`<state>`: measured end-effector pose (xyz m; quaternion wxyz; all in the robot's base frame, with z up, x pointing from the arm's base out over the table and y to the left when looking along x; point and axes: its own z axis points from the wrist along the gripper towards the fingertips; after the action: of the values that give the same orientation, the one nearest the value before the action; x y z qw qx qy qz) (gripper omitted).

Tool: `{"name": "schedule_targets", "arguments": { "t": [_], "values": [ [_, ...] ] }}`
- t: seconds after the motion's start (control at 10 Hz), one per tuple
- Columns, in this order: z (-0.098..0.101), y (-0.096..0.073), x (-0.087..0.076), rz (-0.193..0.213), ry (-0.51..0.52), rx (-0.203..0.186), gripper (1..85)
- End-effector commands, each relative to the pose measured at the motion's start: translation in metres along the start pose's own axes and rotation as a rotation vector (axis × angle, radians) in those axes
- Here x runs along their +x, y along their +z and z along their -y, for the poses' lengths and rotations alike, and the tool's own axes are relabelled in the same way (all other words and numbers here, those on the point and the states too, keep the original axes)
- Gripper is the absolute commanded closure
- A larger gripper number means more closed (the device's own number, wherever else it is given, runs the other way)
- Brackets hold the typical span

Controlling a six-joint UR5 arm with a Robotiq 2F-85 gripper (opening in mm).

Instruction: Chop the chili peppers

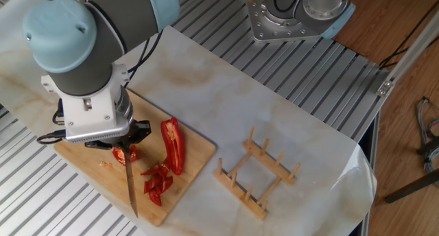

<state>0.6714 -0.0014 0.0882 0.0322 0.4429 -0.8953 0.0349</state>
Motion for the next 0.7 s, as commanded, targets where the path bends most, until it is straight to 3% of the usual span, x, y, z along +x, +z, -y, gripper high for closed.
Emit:
{"name": "schedule_targets", "arguments": {
  "t": [0.0, 0.3, 0.6],
  "values": [
    [-0.0011, 0.0014, -0.0034, 0.012, 0.002, -0.011, 84.3],
    [0.0032, 0.003, -0.0018, 0.003, -0.01, 0.003, 84.3],
    [-0.0029, -0.0007, -0.0019, 0.005, -0.011, -0.016, 84.3]
  ]
}}
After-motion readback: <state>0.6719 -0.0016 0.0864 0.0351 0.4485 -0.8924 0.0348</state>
